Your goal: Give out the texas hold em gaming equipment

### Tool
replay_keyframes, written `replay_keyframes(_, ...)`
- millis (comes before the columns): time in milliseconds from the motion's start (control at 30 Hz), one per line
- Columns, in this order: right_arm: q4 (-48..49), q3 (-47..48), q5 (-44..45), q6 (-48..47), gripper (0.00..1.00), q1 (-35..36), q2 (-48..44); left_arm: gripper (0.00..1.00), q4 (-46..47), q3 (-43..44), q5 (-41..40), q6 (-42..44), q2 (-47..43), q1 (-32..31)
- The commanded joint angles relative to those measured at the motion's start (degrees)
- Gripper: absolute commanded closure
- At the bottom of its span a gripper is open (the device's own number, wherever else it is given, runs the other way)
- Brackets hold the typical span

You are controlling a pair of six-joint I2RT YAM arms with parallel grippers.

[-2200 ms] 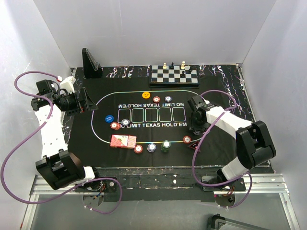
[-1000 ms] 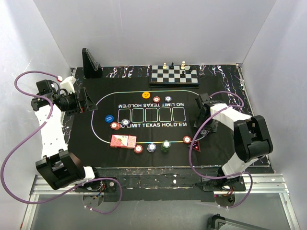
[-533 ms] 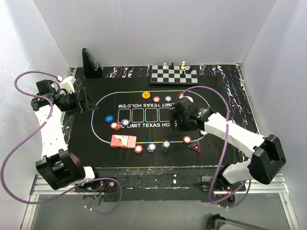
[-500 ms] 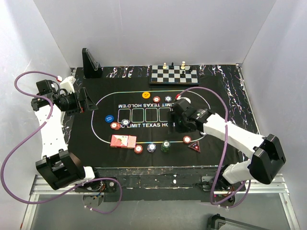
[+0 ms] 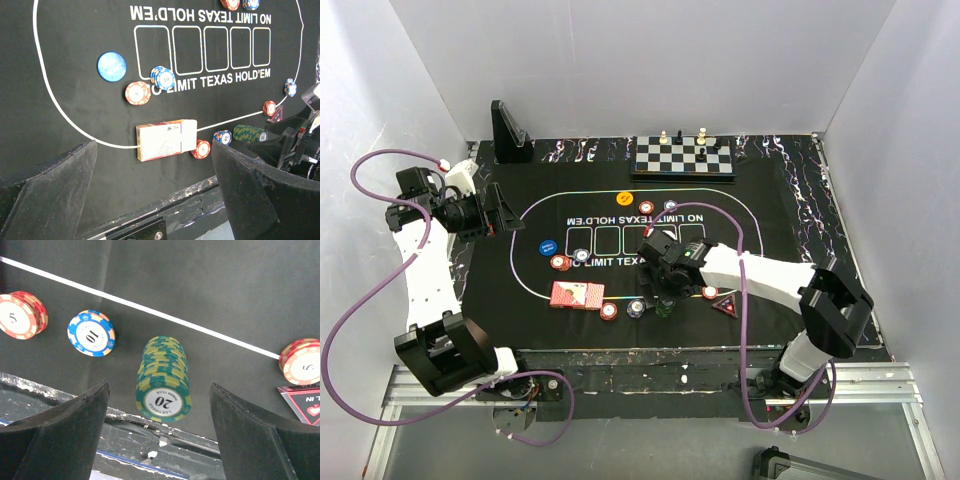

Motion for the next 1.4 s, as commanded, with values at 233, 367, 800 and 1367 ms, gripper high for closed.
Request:
replay_keyframes(233, -0.81, 3.78, 1.25, 0.97, 0.26, 0.67, 3.30, 0.00, 0.56, 0.59, 0.22, 0.39, -1.37, 0.27)
replay_keyframes(367, -1.16, 3.86, 1.42, 0.97, 0.36, 0.67, 3.92, 0.00, 0.82, 0.68, 0.31, 0.39, -1.19, 0.18)
replay_keyframes(800, -5.55, 7.81, 3.18, 0.89, 0.76, 0.67, 2.87, 0.00, 1.09, 0.24, 0.13, 0.56, -1.36, 0.18)
replay_keyframes(1367, -17.42, 47.08, 2.22, -8.96, 0.90, -1.26, 27.36, 0.00, 1.44, 0.32, 1.27, 1.97, 0.65, 0.18)
